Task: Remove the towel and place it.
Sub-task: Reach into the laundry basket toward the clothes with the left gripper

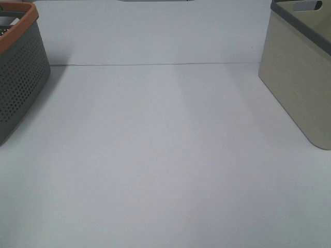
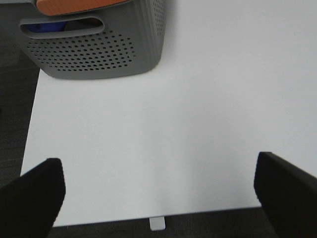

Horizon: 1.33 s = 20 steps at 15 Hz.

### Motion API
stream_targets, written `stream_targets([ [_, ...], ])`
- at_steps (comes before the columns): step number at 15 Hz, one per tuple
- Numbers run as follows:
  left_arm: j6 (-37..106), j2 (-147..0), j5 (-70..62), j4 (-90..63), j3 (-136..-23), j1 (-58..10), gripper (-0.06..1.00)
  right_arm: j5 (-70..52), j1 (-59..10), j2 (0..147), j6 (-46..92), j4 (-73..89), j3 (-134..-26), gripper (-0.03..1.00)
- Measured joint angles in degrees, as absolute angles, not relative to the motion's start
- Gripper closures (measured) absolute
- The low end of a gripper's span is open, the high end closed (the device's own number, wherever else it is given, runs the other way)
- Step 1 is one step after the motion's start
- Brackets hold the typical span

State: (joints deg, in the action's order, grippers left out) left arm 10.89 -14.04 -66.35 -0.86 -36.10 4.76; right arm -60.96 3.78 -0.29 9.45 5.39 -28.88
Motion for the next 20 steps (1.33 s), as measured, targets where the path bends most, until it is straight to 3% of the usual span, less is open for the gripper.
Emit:
stream_targets([
  [9,23.8,-52.8,-69.0,-0.9,-67.0,4.8,-0.03,-61.0,3.8,-0.3,9.5,5.4,-28.9,0.37],
  [20,58.3,-95.9,-69.8,1.4,-104.2,6.0,-0.03,-61.0,3.8,-0.3,9.5,5.4,-28.9,0.37],
])
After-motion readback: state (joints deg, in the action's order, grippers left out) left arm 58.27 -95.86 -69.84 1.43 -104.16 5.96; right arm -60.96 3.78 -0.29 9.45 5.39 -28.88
